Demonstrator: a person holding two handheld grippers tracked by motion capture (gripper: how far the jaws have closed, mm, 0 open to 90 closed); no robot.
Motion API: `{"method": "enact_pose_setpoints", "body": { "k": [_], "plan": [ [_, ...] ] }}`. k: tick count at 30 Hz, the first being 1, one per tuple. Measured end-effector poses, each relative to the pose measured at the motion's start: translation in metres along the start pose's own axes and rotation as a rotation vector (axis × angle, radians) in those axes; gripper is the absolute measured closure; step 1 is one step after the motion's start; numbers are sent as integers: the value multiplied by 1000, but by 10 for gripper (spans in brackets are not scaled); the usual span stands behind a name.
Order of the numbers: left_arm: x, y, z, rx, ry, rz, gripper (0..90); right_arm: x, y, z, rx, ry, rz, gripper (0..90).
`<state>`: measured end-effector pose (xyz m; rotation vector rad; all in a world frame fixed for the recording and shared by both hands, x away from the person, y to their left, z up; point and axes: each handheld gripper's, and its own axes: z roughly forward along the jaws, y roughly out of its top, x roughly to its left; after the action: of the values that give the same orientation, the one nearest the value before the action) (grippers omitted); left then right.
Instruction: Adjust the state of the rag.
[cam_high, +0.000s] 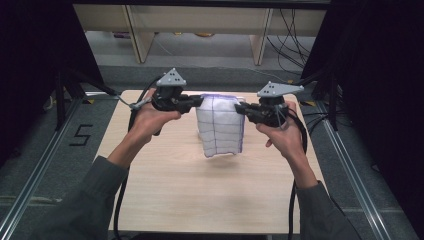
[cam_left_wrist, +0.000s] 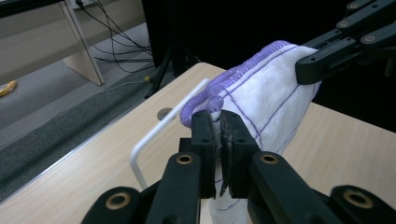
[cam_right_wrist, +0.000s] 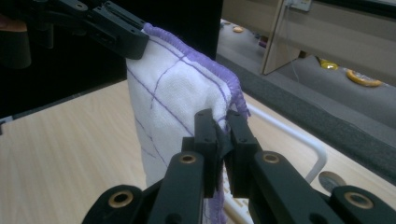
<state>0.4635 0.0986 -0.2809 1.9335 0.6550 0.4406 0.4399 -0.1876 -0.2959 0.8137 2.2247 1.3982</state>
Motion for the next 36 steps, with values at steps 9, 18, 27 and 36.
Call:
{"method": "enact_pose_setpoints", "body": {
  "k": [9, 18, 27, 36],
  "plan": [
    [19, 29, 13, -29, 46, -8, 844, -25, 31, 7, -11, -27, 23, 854],
    [30, 59, 17, -45, 92, -16, 843, -43, 56, 15, -36, -66, 27, 854],
    [44, 70, 26, -79, 119, -72, 843, -59, 71, 30, -51, -93, 64, 853],
    [51, 69, 35, -72, 123, -90, 844, -69, 71, 40, -45, -96, 103, 853]
  ]
}}
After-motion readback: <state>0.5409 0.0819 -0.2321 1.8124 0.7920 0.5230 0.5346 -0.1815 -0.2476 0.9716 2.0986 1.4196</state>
